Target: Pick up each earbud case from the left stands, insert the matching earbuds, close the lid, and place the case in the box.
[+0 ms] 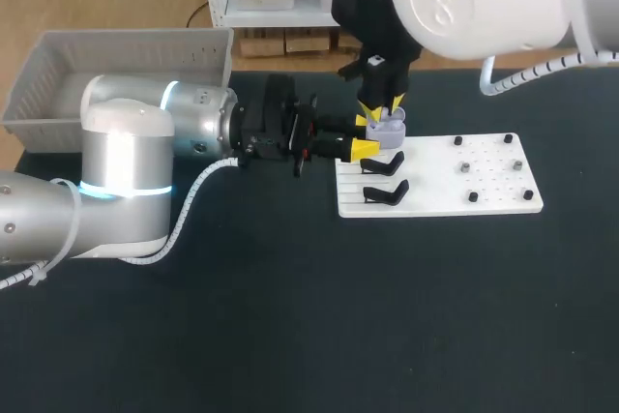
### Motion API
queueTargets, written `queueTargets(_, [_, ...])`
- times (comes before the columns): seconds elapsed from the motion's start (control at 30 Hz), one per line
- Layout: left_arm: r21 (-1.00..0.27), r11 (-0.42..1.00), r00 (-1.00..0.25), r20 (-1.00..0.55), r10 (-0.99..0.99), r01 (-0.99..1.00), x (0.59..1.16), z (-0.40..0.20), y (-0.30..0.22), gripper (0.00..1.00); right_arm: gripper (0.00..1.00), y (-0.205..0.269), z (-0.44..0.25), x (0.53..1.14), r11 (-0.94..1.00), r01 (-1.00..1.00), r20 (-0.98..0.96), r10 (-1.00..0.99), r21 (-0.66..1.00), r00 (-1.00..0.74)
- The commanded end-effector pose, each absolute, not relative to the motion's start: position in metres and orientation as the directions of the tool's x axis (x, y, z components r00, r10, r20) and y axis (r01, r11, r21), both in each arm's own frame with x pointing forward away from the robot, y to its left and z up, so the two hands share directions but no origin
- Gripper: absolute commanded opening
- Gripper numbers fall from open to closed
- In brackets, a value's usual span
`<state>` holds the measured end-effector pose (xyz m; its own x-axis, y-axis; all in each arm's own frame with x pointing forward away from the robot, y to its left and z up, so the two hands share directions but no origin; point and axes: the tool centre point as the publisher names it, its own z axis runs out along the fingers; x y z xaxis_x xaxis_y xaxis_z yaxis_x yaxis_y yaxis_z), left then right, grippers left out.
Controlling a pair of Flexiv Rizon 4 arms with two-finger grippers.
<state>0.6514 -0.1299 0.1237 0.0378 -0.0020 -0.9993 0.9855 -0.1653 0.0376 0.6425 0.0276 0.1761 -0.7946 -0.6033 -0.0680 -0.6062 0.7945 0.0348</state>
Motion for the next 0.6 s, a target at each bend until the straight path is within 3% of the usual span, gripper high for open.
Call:
queueTargets(0.03, [0.04, -0.162, 0.04, -0.999, -0.004, 0.986, 0.6508, 0.1228, -0.1296, 0.0, 0.0, 0.0287, 0.1743, 0.6438, 0.794, -0.607, -0.065, -0.604, 0.037, -0.794])
queueTargets(0.6, [0.04, -0.162, 0.04, -0.999, -0.004, 0.986, 0.6508, 0.1228, -0.1296, 0.0, 0.0, 0.0284, 0.1694, 0.6466, 0.795, -0.606, -0.059, -0.603, 0.044, -0.796])
